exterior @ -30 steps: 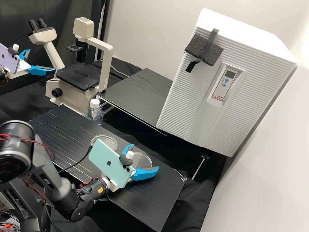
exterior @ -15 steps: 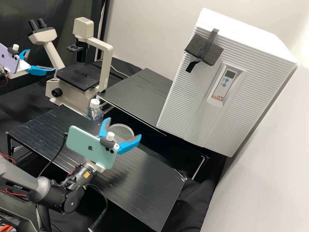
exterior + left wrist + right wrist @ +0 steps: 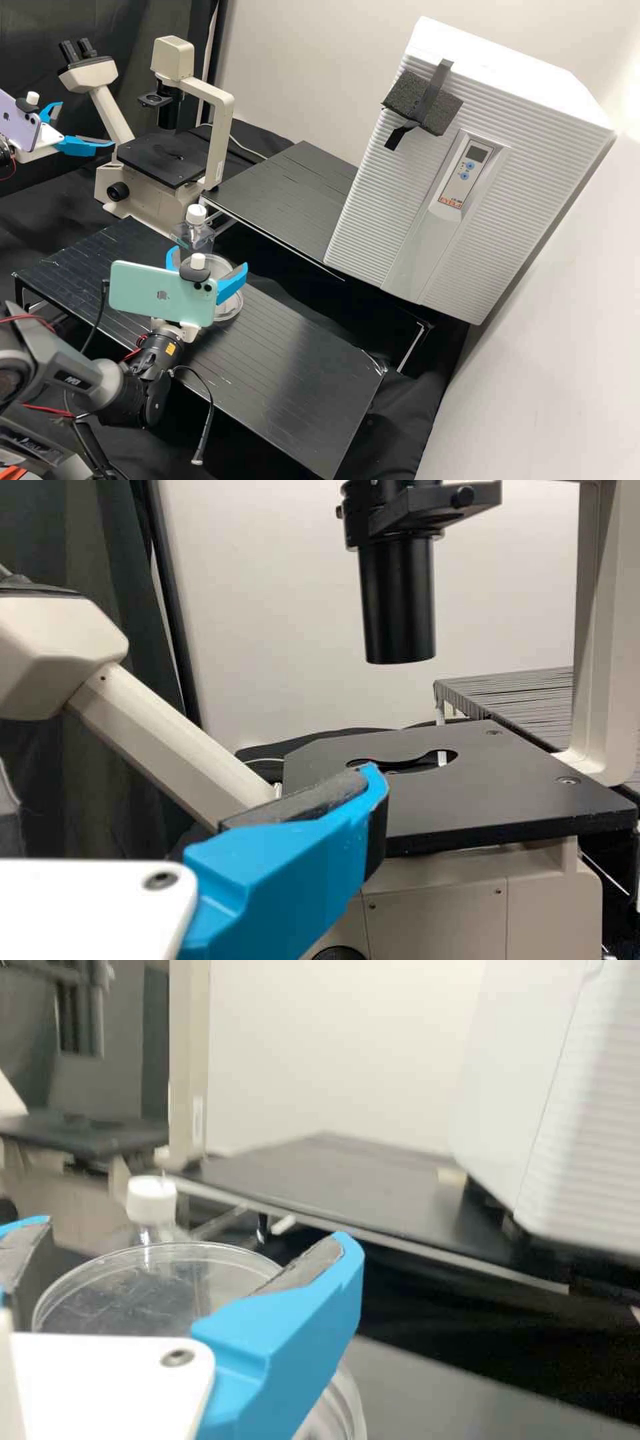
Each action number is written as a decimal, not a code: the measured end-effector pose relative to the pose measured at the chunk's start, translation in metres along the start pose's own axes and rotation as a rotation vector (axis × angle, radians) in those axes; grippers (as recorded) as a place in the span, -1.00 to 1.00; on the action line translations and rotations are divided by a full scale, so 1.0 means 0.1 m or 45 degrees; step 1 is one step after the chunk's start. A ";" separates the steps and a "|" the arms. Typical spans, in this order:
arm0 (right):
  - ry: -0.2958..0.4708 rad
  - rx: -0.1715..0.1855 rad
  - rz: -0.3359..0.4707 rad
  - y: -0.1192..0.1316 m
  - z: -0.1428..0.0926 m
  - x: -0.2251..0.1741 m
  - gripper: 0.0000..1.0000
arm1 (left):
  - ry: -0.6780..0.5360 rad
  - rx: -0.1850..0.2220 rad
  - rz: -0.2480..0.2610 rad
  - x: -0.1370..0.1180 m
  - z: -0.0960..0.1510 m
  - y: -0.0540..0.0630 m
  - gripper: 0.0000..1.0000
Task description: Close the petri dish lid.
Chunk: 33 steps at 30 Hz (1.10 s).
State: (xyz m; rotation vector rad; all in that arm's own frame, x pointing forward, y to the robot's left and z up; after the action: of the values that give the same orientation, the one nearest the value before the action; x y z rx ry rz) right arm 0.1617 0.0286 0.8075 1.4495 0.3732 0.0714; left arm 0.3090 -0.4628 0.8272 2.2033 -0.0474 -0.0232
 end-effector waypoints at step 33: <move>-0.082 -0.026 -0.041 0.11 0.14 -0.25 -1.00 | 0.000 0.000 0.000 0.00 0.00 0.00 1.00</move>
State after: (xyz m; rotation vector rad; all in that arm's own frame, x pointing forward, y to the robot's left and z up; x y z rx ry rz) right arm 0.1440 0.0102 0.8247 1.4216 0.3422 0.0028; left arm 0.3090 -0.4628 0.8272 2.2033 -0.0474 -0.0232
